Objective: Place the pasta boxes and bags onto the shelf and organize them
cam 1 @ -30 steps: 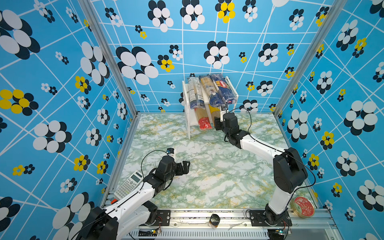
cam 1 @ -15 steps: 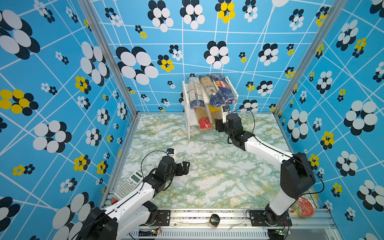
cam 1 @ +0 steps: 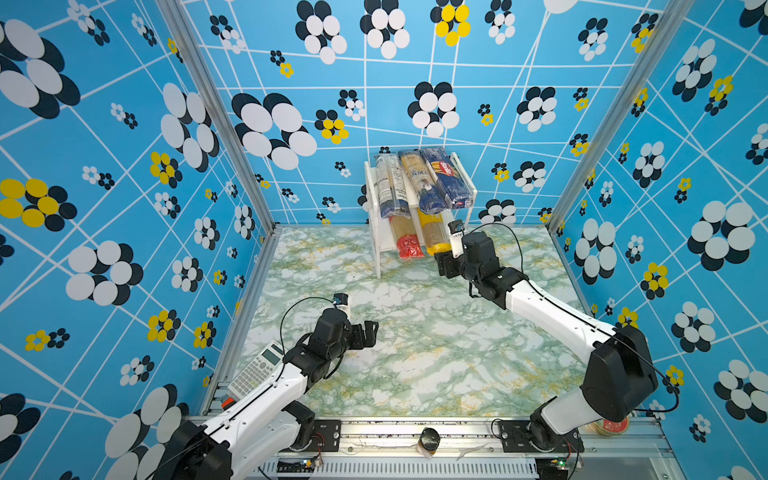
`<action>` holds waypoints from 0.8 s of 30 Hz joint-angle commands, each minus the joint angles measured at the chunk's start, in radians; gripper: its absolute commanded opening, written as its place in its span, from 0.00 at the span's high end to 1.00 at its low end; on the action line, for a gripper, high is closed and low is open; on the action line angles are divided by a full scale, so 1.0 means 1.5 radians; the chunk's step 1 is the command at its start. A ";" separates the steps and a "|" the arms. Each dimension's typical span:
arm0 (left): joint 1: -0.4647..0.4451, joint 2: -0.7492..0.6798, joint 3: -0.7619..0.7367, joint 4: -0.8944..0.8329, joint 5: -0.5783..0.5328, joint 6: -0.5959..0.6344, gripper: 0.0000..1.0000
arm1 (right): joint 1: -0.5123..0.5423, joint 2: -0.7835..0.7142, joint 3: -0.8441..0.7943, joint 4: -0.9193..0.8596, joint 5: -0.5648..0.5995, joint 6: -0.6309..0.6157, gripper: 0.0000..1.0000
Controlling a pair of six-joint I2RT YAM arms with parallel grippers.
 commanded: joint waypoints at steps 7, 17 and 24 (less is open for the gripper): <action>0.014 0.030 0.052 -0.021 -0.006 0.035 0.01 | -0.005 -0.067 -0.037 -0.146 -0.050 -0.047 0.21; 0.021 0.076 0.100 -0.026 -0.001 0.091 0.01 | -0.088 -0.153 -0.124 -0.162 -0.099 -0.034 0.21; 0.030 0.100 0.144 -0.031 -0.005 0.141 0.01 | -0.201 -0.219 -0.187 -0.143 -0.167 -0.025 0.20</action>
